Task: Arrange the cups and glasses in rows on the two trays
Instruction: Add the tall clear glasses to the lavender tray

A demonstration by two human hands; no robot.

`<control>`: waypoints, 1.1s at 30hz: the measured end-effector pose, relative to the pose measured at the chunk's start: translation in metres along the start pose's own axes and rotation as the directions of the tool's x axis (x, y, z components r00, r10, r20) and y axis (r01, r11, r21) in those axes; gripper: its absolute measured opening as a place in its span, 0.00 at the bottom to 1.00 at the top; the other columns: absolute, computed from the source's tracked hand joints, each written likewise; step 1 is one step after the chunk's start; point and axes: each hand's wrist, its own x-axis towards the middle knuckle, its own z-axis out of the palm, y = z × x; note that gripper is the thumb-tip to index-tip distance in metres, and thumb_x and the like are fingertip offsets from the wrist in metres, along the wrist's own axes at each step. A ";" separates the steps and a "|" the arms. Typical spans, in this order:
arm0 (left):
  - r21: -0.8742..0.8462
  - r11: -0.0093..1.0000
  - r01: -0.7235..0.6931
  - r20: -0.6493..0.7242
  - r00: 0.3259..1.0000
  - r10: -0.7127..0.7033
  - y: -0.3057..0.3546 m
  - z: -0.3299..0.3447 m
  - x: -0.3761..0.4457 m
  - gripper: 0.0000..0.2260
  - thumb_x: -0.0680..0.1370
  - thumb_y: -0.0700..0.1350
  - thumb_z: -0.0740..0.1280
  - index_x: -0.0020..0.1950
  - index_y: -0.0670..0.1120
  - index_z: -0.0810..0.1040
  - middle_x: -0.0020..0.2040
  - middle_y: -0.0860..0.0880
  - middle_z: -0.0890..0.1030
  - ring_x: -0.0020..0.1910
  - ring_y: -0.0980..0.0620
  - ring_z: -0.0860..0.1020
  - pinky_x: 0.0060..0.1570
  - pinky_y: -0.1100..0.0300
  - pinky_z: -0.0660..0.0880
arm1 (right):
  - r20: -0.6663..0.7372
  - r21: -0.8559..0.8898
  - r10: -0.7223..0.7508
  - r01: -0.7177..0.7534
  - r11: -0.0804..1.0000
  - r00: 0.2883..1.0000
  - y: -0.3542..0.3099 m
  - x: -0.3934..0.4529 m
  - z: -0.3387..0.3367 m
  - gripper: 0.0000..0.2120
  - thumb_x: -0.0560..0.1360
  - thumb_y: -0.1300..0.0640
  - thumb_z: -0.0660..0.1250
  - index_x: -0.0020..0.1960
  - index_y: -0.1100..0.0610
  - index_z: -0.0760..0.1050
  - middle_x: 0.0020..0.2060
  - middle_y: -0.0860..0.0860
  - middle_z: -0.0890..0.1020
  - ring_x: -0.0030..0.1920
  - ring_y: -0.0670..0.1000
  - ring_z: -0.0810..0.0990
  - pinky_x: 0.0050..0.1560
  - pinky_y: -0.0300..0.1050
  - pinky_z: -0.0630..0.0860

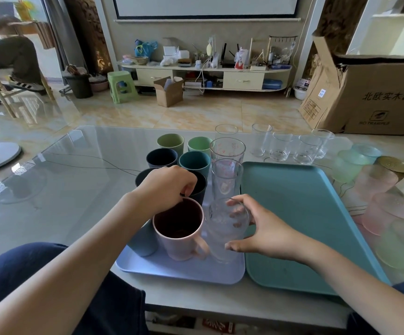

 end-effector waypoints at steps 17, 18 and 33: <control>0.011 0.999 -0.047 -0.057 0.997 0.047 -0.002 0.004 0.004 0.10 0.69 0.41 0.68 0.37 0.52 0.69 0.41 0.55 0.76 0.42 0.49 0.75 0.36 0.54 0.71 | -0.010 0.011 0.000 0.001 1.000 1.000 -0.003 -0.001 0.000 0.34 0.63 0.51 0.79 0.63 0.43 0.65 0.57 0.43 0.74 0.56 0.47 0.77 0.58 0.38 0.73; 0.012 0.999 -0.047 -0.056 0.997 0.048 -0.002 0.005 0.004 0.10 0.69 0.41 0.68 0.36 0.52 0.69 0.41 0.55 0.77 0.42 0.49 0.75 0.36 0.54 0.71 | -0.010 0.010 -0.001 0.001 1.000 1.000 -0.003 -0.001 0.000 0.34 0.63 0.51 0.79 0.63 0.43 0.65 0.57 0.42 0.74 0.56 0.47 0.77 0.58 0.38 0.73; 0.035 0.998 -0.043 -0.059 0.997 0.045 -0.007 0.004 0.004 0.10 0.69 0.43 0.69 0.36 0.52 0.69 0.39 0.56 0.75 0.39 0.52 0.73 0.30 0.61 0.63 | 0.032 0.088 0.009 -0.012 0.996 0.999 0.002 0.003 0.000 0.35 0.63 0.54 0.80 0.62 0.41 0.65 0.55 0.41 0.74 0.54 0.45 0.78 0.54 0.37 0.75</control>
